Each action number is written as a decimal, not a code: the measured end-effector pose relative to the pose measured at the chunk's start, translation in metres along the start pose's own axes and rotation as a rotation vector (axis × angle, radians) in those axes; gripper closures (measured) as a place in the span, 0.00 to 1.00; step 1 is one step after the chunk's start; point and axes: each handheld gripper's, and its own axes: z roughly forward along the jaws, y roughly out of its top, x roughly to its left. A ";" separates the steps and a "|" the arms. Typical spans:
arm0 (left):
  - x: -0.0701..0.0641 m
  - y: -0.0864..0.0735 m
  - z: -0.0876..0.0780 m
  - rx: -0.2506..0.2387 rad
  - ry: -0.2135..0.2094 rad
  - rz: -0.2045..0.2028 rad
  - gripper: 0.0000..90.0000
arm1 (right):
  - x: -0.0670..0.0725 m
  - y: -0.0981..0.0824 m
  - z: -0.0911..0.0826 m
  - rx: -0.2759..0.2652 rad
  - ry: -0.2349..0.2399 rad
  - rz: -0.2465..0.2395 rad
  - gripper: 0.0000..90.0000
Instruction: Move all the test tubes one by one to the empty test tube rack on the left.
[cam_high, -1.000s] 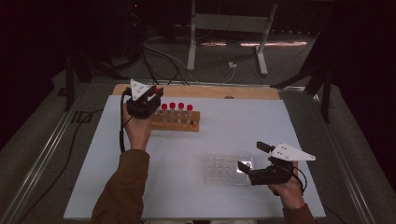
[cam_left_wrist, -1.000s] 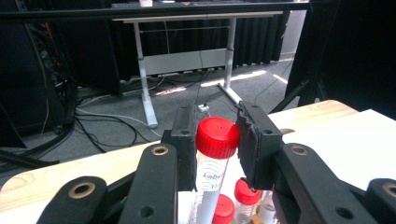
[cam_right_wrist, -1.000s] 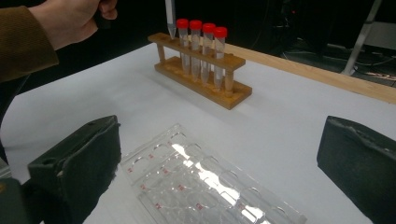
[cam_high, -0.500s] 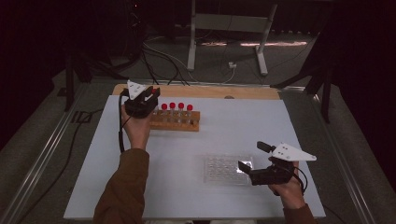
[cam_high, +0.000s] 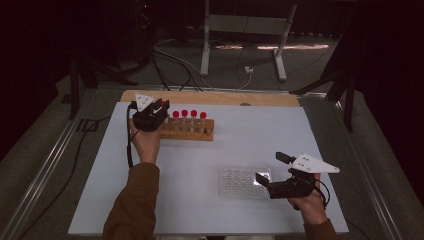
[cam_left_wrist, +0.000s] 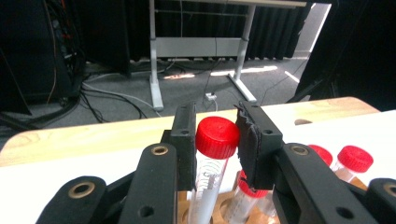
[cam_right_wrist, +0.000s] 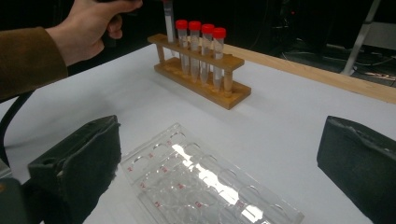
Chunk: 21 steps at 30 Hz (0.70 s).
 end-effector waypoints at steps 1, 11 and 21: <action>0.000 -0.001 0.000 0.004 0.000 -0.005 0.78 | 0.000 0.000 0.000 0.001 0.000 -0.001 0.00; -0.001 -0.017 0.006 0.044 0.005 -0.006 0.78 | 0.000 0.000 0.000 0.001 -0.001 -0.002 0.00; 0.000 -0.025 0.009 0.067 0.010 -0.008 0.78 | 0.000 0.000 0.000 0.001 -0.001 -0.002 0.00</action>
